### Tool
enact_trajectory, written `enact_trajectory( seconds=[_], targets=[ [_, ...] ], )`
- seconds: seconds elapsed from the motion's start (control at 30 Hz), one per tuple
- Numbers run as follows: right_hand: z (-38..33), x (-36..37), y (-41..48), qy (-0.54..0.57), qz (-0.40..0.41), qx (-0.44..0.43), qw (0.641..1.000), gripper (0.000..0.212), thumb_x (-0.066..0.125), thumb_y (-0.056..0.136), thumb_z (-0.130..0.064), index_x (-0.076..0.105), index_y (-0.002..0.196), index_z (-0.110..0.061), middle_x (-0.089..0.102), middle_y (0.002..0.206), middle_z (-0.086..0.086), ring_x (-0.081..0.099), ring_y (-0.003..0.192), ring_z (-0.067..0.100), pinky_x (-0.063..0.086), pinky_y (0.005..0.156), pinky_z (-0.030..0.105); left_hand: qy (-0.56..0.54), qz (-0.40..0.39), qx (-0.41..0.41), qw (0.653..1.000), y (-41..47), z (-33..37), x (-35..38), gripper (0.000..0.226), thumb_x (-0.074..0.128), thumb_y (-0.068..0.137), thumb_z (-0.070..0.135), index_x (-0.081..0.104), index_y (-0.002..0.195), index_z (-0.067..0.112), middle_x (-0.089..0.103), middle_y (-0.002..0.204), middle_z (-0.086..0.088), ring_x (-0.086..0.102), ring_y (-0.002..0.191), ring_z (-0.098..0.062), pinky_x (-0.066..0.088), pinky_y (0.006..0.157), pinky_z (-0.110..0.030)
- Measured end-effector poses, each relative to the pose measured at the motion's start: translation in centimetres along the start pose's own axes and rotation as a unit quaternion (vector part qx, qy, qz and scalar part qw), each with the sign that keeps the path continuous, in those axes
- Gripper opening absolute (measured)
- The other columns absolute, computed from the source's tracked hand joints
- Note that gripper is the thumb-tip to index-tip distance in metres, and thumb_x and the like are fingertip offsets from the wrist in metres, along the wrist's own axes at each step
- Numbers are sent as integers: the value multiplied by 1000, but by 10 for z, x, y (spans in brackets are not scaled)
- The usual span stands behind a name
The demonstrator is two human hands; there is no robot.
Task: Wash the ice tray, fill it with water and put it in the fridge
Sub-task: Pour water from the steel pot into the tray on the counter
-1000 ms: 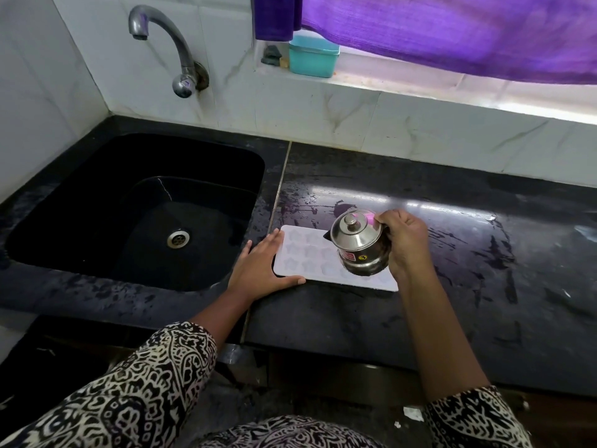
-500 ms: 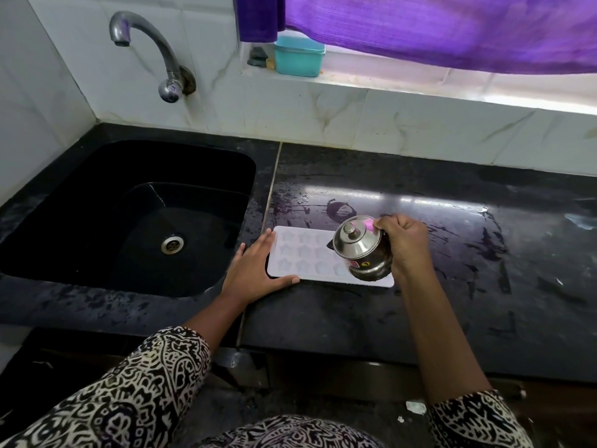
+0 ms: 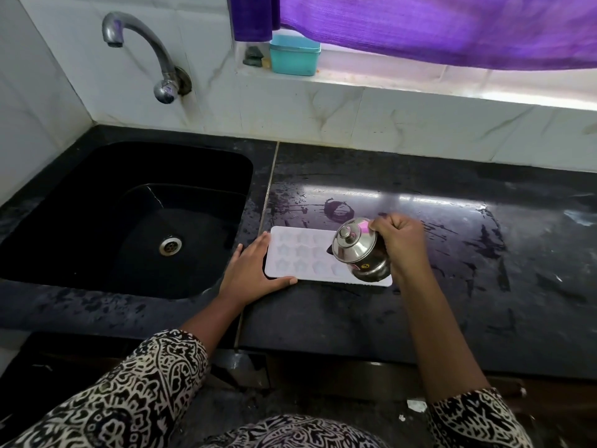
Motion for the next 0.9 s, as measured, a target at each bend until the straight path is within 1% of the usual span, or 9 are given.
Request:
enact_trajectory(
  seconds=[0.13, 0.3, 0.43, 0.63, 0.73, 0.9],
  targets=[
    [1, 3, 2, -11, -6, -2, 1000, 19, 66, 74, -7, 52, 61, -10, 46, 66, 13, 41, 63, 21, 41, 63, 33, 9, -6, -6, 1000, 1, -1, 1, 130, 38, 55, 94, 13, 156, 16, 18, 162, 3, 18, 147, -9, 4, 121, -39],
    [-1, 5, 4, -18, -10, -13, 1000, 30, 66, 74, -7, 47, 53, -15, 43, 62, 13, 39, 60, 20, 40, 61, 32, 21, -19, -14, 1000, 1, -2, 4, 135, 34, 53, 96, 6, 156, 13, 9, 164, 0, 10, 149, -10, 1, 121, -37],
    [-1, 4, 5, -24, -7, -21, 999, 34, 67, 73, -7, 44, 50, -18, 41, 58, 10, 38, 58, 19, 39, 59, 32, 20, -16, -18, 1000, 1, -4, 4, 136, 34, 53, 96, 3, 156, 13, 6, 164, -2, 7, 150, -12, 3, 121, -38],
    [-1, 6, 6, -33, -12, -27, 999, 33, 67, 73, -8, 45, 50, -18, 41, 57, 9, 38, 57, 19, 41, 59, 33, -9, 1, -9, 1000, 2, -2, 0, 125, 43, 53, 94, 17, 154, 25, 17, 163, 2, 13, 149, -10, 7, 121, -40],
    [-2, 6, 7, -38, -14, -33, 999, 30, 68, 72, -8, 47, 52, -16, 39, 56, 8, 37, 55, 18, 40, 58, 32, 1, -4, -8, 1000, 2, -1, 1, 125, 40, 53, 94, 17, 155, 25, 12, 163, 5, 13, 149, -11, 7, 121, -39],
    [-2, 8, 8, -39, -19, -39, 998, 37, 68, 72, -7, 41, 49, -19, 34, 52, 5, 31, 52, 16, 33, 55, 29, 11, -7, 1, 1000, 1, 2, 1, 122, 37, 54, 93, 15, 155, 28, 8, 163, 10, 11, 149, -11, 7, 120, -39]
  ],
)
Point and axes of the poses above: each hand's wrist, its own y-axis towards the middle knuckle, its own x-axis out of the palm, z = x × y, the point moved 10 cm from there along y, towards the middle knuckle
